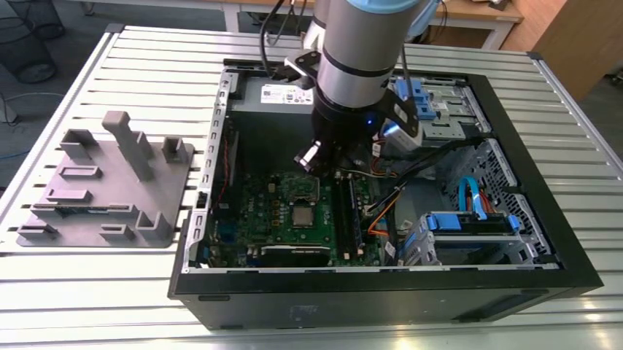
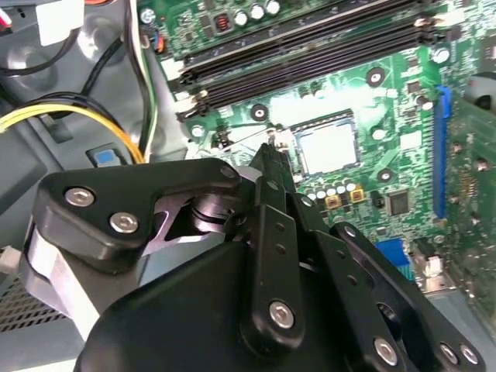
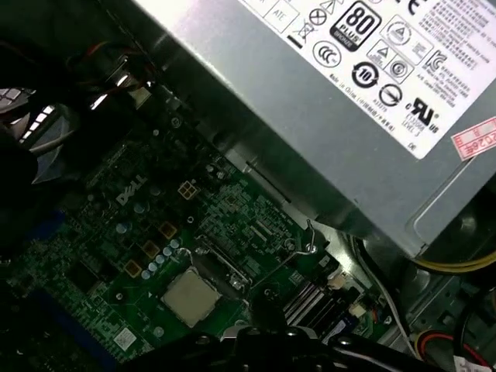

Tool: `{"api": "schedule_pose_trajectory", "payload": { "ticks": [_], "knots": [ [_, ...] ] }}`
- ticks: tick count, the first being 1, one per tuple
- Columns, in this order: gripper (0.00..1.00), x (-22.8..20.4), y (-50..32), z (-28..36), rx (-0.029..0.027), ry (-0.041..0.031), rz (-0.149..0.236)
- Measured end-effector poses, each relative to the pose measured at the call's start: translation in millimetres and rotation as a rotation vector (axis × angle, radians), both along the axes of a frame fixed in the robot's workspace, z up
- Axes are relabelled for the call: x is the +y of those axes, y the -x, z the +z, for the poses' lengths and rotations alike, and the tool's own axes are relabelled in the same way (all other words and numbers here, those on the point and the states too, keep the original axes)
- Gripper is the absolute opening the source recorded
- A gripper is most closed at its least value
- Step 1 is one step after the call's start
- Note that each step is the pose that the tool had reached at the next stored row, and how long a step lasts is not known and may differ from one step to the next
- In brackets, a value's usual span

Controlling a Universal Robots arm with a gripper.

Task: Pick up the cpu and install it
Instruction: 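Close the cpu cover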

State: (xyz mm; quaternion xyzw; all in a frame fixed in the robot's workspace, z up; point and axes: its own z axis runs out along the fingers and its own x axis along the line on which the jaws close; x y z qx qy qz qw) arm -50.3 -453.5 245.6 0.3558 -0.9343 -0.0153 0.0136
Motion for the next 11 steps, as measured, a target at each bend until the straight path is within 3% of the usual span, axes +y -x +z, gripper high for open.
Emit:
{"api": "schedule_pose_trajectory", "payload": {
  "ticks": [6,11],
  "knots": [
    [0.11,-10.2,0.0,0.1,0.0,0.0,0.0],
    [0.11,-10.7,0.0,-1.0,0.0,0.005,0.0]
  ]
}}
